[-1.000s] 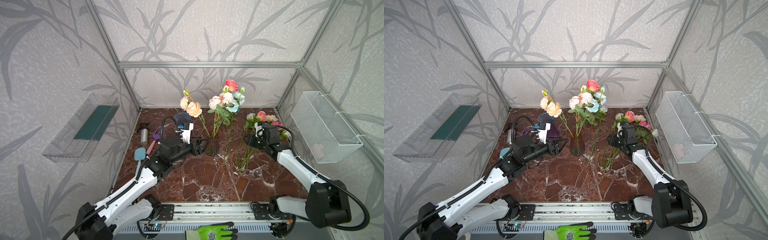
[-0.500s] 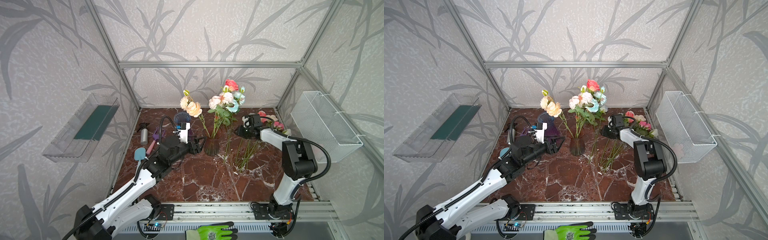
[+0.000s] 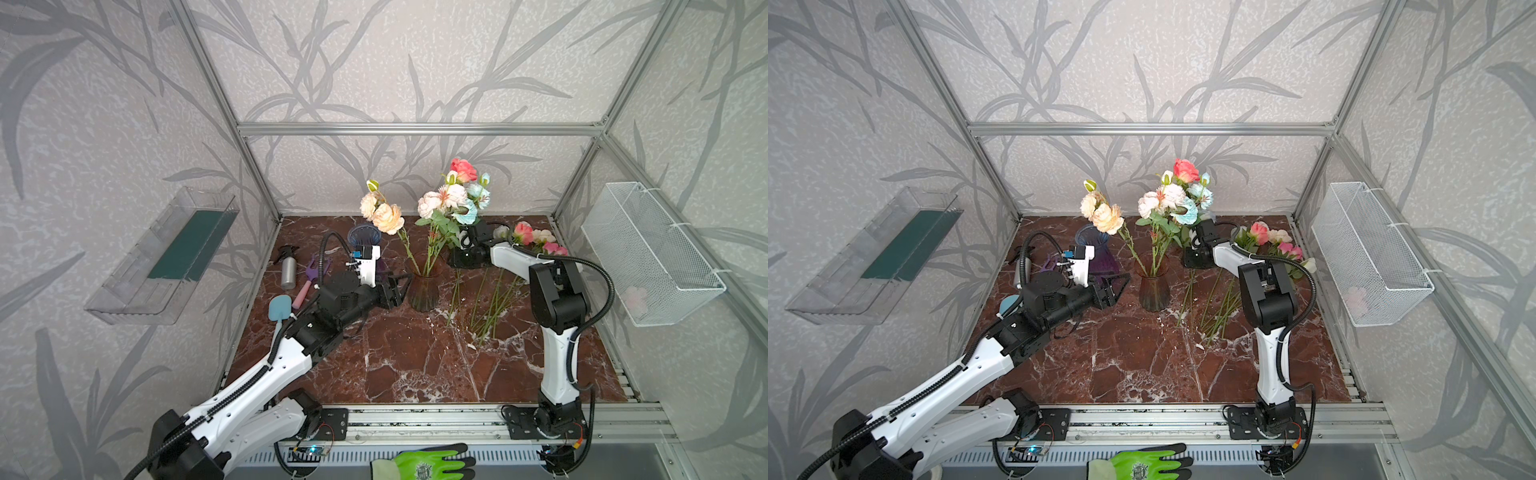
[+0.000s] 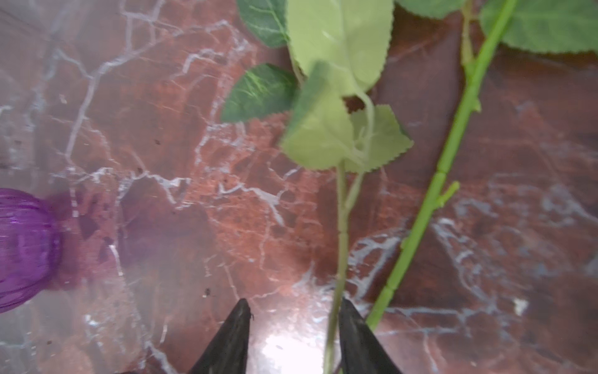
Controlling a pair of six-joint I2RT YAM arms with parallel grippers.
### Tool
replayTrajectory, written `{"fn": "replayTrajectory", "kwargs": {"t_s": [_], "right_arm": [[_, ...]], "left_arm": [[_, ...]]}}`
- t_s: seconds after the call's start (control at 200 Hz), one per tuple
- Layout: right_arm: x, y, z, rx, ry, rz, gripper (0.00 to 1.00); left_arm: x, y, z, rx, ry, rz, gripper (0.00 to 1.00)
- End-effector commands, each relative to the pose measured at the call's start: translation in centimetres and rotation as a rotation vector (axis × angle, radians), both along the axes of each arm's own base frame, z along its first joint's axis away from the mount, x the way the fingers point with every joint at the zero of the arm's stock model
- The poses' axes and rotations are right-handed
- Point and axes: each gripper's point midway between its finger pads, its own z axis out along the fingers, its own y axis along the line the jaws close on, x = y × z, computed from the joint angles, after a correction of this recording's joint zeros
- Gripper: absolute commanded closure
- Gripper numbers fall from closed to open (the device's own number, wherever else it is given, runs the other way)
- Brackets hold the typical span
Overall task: Arrange flowers in a vase
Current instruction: Pick up the flower from the top-center of the table.
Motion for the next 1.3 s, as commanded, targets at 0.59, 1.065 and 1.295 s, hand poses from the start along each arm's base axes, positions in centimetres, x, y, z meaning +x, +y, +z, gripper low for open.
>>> {"fn": "replayTrajectory", "kwargs": {"t_s": [0.59, 1.065, 1.295], "right_arm": [[-0.1, -1.0, 3.0, -0.006, -0.097, -0.023, 0.94], [-6.2, -7.2, 9.6, 0.153, -0.243, -0.238, 0.98], [-10.6, -11.1, 14.2, 0.264, -0.383, -0.345, 0.98]], "left_arm": [[0.1, 0.3, 2.0, -0.029, -0.042, 0.008, 0.28], [-0.3, 0.5, 2.8, -0.045, -0.058, 0.004, 0.28], [-0.3, -2.1, 1.4, -0.072, 0.035, -0.106, 0.28]]}}
